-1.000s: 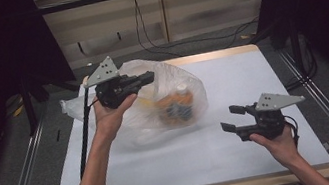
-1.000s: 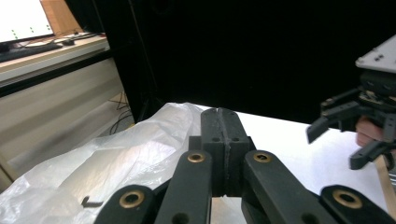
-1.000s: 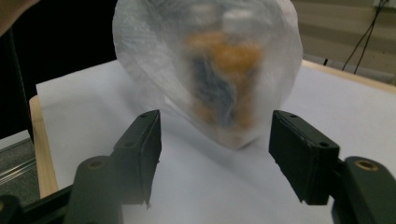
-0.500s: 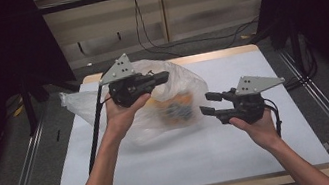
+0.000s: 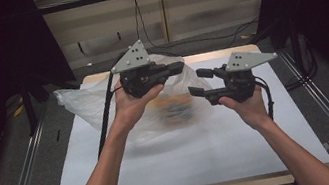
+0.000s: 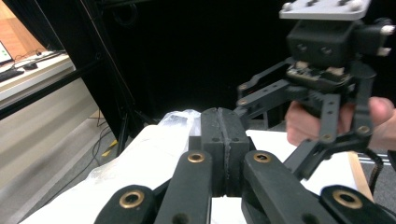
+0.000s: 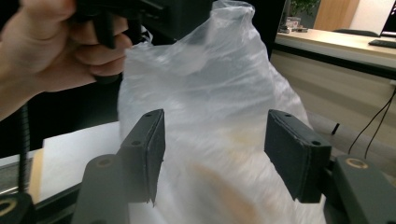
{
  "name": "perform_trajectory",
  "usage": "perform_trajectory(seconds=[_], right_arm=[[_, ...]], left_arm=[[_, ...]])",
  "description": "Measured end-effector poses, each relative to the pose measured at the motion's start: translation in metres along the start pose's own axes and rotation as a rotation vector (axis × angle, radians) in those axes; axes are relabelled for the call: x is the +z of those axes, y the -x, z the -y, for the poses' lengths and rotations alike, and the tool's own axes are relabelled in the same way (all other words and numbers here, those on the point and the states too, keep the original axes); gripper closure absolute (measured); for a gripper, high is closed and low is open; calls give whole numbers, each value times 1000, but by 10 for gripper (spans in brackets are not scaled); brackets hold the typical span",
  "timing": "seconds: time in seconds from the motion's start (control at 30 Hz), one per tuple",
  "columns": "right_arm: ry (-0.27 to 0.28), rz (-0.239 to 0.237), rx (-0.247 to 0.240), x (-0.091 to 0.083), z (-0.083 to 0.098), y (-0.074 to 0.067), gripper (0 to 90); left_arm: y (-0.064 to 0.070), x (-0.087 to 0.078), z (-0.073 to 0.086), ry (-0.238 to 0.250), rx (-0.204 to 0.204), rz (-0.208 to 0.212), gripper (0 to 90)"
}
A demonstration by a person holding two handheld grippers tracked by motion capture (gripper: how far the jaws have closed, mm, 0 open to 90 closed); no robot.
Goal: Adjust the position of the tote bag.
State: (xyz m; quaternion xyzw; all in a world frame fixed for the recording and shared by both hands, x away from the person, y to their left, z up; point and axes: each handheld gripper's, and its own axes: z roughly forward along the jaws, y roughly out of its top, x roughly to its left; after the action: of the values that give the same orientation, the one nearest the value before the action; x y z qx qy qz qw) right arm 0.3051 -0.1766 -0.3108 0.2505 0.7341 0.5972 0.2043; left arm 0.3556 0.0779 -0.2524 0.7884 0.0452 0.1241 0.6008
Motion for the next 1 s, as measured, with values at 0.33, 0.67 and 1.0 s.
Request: perform_trajectory(seconds=[0.33, 0.67, 1.0], right_arm=[[6, 17, -2, 34, -17, 10, 320], [14, -3, 13, 45, -13, 17, 528], [23, -28, 37, 40, -5, 16, 900]], left_arm=[[5, 3, -3, -8, 12, 29, 900], [2, 3, -1, -7, -3, 37, 900], [-8, -1, 12, 10, -60, -6, 793]])
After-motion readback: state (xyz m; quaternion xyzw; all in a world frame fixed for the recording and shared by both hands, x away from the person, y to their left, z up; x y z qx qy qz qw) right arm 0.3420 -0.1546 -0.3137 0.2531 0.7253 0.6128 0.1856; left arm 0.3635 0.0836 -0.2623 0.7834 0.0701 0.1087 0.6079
